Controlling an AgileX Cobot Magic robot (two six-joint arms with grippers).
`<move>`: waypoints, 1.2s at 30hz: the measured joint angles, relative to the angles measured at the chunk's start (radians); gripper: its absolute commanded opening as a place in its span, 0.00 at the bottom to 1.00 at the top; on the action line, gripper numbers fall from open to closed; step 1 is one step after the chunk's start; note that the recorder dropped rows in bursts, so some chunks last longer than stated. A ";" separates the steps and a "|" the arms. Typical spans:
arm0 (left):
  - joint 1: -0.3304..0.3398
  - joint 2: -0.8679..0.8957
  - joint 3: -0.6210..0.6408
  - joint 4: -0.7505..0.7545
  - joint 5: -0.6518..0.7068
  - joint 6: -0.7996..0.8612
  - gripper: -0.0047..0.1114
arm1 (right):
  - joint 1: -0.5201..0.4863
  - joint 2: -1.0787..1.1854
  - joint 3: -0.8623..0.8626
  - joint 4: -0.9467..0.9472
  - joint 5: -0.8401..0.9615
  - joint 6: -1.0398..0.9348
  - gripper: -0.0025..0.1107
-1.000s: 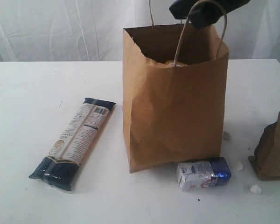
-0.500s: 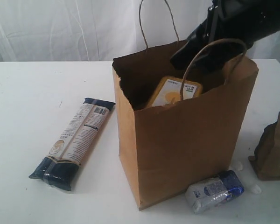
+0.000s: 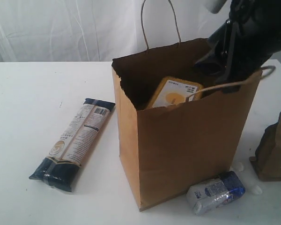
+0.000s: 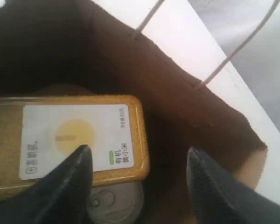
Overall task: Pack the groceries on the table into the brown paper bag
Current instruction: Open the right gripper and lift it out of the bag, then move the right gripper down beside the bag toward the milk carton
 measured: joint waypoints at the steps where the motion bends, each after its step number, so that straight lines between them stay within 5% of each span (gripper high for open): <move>1: 0.000 0.000 0.000 0.000 0.000 0.000 0.04 | 0.000 0.000 0.008 -0.013 -0.008 0.000 0.51; 17: 0.000 0.000 0.000 0.000 0.000 0.000 0.04 | 0.000 -0.021 0.035 -0.035 -0.499 0.122 0.51; 30: 0.000 0.000 0.000 0.000 0.000 0.000 0.04 | -0.134 -0.280 0.173 -0.037 -0.527 0.382 0.51; 36: 0.000 0.000 0.000 0.000 0.000 0.000 0.04 | -0.198 -0.446 0.233 -0.125 -0.348 0.517 0.51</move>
